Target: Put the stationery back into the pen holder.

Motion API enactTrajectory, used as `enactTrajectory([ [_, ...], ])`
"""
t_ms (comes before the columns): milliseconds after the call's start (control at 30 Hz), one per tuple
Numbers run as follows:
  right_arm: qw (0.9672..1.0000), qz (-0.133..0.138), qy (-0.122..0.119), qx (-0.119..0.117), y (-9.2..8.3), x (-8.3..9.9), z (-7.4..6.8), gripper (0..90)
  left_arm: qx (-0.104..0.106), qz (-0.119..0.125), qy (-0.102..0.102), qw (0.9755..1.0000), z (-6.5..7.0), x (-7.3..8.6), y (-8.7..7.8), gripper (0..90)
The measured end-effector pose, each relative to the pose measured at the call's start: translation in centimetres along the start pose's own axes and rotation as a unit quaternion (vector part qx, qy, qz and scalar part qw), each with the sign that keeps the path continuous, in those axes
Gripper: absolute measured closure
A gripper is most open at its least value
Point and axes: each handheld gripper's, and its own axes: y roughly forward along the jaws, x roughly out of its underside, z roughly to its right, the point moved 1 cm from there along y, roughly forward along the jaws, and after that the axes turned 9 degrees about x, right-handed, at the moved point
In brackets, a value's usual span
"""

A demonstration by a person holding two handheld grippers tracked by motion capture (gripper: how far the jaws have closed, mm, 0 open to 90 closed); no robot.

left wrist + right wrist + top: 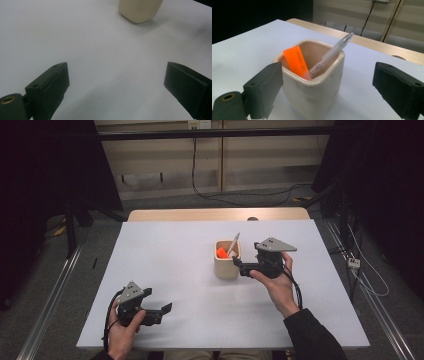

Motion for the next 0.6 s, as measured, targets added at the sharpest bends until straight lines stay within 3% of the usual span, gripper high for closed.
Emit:
enactTrajectory([
  [233,1.0000,0.000,-0.008,0.001,-1.3,0.6,0.3,8.1,-0.003,0.001,-0.001,1.0000,-0.1,0.0,-0.2,6.2],
  [600,0.9999,-0.004,-0.003,0.010,-3.3,1.9,0.8,7.6,-0.006,0.008,-0.003,0.9999,-0.3,-0.1,-0.3,6.2],
])
